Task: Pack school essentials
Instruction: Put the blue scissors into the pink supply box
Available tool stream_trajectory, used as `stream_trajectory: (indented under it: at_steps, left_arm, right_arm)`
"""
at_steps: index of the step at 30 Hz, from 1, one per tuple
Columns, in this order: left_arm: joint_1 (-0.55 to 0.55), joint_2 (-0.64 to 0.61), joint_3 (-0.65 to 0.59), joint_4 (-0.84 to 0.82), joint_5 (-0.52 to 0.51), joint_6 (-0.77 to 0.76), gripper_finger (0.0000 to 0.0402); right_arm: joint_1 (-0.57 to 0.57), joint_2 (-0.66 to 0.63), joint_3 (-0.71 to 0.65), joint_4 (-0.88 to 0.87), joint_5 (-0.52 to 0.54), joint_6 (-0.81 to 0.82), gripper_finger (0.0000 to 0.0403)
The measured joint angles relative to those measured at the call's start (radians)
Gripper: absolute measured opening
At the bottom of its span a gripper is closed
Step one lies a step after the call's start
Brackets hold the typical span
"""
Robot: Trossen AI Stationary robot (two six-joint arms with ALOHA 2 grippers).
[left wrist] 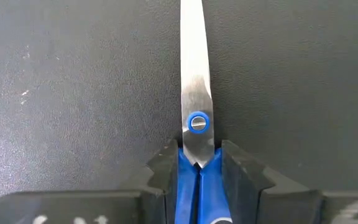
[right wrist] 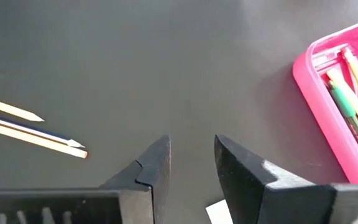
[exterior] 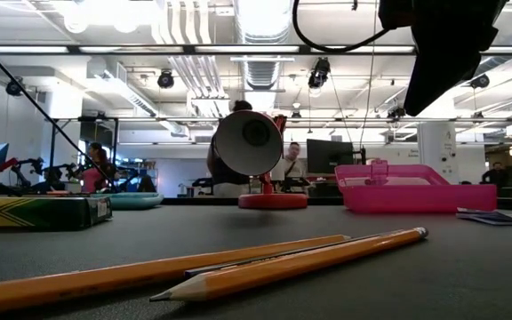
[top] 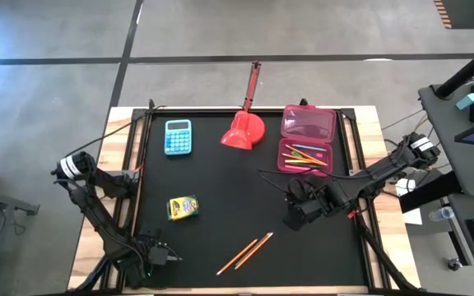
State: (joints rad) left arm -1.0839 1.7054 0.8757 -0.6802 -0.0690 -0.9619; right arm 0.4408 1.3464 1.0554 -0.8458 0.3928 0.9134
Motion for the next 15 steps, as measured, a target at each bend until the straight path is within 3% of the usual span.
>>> stream_trajectory:
  at_steps: [6,15]
  left_arm:
    - [0.031,-0.015,0.028,-0.010,-0.012,0.000,0.0073]
    - [0.093,-0.062,0.060,-0.002,-0.213,0.012,0.0087]
  right_arm:
    - [0.000,0.000,0.000,0.000,0.000,0.000,0.0112]
    - [0.000,0.000,0.000,0.001,0.000,0.000,0.0110]
